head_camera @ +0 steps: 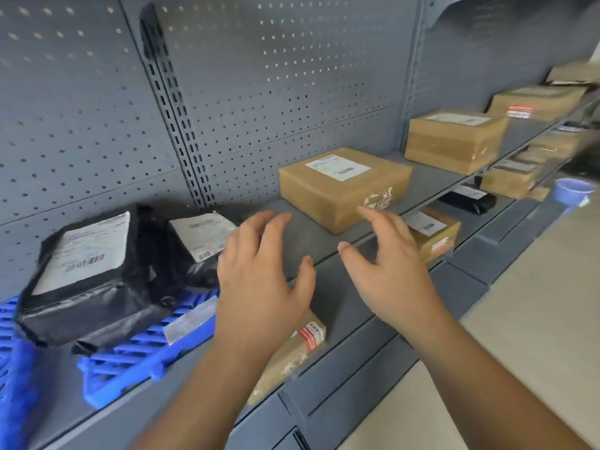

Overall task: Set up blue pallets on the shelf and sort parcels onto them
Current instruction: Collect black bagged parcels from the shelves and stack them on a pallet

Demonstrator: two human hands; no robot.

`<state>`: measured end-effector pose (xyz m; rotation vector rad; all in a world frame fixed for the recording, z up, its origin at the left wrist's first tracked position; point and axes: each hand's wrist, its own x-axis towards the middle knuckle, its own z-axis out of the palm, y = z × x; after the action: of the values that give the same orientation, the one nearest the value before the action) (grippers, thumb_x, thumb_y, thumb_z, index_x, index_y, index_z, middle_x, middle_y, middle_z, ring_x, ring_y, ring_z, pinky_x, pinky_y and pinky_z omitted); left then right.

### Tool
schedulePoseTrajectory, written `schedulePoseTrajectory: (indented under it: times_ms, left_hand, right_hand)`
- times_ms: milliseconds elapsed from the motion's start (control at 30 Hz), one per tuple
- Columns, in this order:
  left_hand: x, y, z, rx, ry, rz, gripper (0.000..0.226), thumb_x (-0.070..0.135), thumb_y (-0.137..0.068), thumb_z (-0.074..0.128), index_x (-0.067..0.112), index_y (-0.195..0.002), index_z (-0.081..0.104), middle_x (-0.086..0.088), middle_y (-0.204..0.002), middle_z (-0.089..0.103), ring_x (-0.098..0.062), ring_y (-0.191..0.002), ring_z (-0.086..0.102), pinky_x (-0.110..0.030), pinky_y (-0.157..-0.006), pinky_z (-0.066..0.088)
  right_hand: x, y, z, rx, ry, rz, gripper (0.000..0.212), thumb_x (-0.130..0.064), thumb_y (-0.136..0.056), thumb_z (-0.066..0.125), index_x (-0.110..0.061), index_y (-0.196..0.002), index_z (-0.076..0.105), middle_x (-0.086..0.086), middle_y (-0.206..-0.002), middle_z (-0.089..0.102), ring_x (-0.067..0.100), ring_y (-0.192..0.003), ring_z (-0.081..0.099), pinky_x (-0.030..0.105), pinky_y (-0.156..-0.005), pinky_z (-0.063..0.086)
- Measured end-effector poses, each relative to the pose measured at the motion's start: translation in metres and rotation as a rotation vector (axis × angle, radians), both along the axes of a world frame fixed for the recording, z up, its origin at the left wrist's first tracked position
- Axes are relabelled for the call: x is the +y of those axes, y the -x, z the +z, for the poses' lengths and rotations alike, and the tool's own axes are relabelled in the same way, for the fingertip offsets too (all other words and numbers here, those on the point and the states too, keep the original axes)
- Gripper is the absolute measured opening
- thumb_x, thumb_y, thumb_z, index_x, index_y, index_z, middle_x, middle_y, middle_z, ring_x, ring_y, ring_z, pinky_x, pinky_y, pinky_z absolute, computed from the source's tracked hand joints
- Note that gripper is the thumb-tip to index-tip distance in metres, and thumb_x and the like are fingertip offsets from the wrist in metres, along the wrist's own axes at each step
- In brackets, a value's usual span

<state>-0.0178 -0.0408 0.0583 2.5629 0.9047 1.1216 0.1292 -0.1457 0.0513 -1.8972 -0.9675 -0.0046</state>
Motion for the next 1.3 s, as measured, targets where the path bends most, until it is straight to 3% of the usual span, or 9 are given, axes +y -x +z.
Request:
schedulePoseTrajectory:
  times_ms: [167,433,567,900,1300]
  left_hand:
    - [-0.047,-0.084,-0.011,0.129,0.037,-0.112,0.057,0.047,-0.085,0.056,0.025,-0.137,0.055,0.0,-0.137,0.054,-0.027,-0.121,0.05,-0.044,-0.097,0.041]
    - [-0.119,-0.206,-0.04,0.232,0.12,-0.364,0.048,0.045,-0.092,0.061,0.029,-0.137,0.05,0.005,-0.137,0.05,-0.022,-0.124,0.047,-0.043,-0.098,0.047]
    - [-0.145,-0.255,-0.052,0.269,0.123,-0.464,0.05,0.044,-0.092,0.06,0.031,-0.139,0.049,0.005,-0.136,0.052,-0.022,-0.122,0.047,-0.045,-0.096,0.048]
    - [-0.169,-0.406,-0.084,0.332,0.071,-0.669,0.053,0.047,-0.094,0.061,0.025,-0.141,0.052,0.004,-0.138,0.052,-0.02,-0.127,0.046,-0.039,-0.103,0.041]
    - [-0.167,-0.59,-0.097,0.46,0.059,-0.885,0.054,0.049,-0.096,0.056,0.027,-0.145,0.047,0.004,-0.148,0.048,-0.023,-0.132,0.044,-0.041,-0.1,0.043]
  right_hand:
    - [-0.069,-0.071,-0.009,-0.068,0.07,-0.124,0.054,-0.038,-0.094,0.061,-0.032,-0.146,0.047,-0.011,-0.148,0.044,0.01,-0.136,0.034,0.027,-0.106,0.031]
    - [-0.178,-0.154,-0.024,-0.139,0.28,-0.373,0.055,-0.035,-0.092,0.063,-0.025,-0.144,0.051,-0.003,-0.15,0.048,0.027,-0.136,0.041,0.051,-0.107,0.042]
    - [-0.211,-0.182,-0.033,-0.153,0.417,-0.471,0.057,-0.042,-0.094,0.059,-0.03,-0.149,0.046,-0.006,-0.157,0.042,0.021,-0.144,0.034,0.047,-0.114,0.035]
    - [-0.256,-0.29,-0.072,-0.106,0.687,-0.7,0.059,-0.047,-0.094,0.053,-0.033,-0.15,0.04,-0.006,-0.161,0.035,0.022,-0.147,0.029,0.051,-0.117,0.027]
    - [-0.255,-0.428,-0.092,0.049,0.787,-0.902,0.062,-0.05,-0.093,0.051,-0.032,-0.151,0.037,-0.005,-0.161,0.033,0.023,-0.148,0.027,0.051,-0.118,0.027]
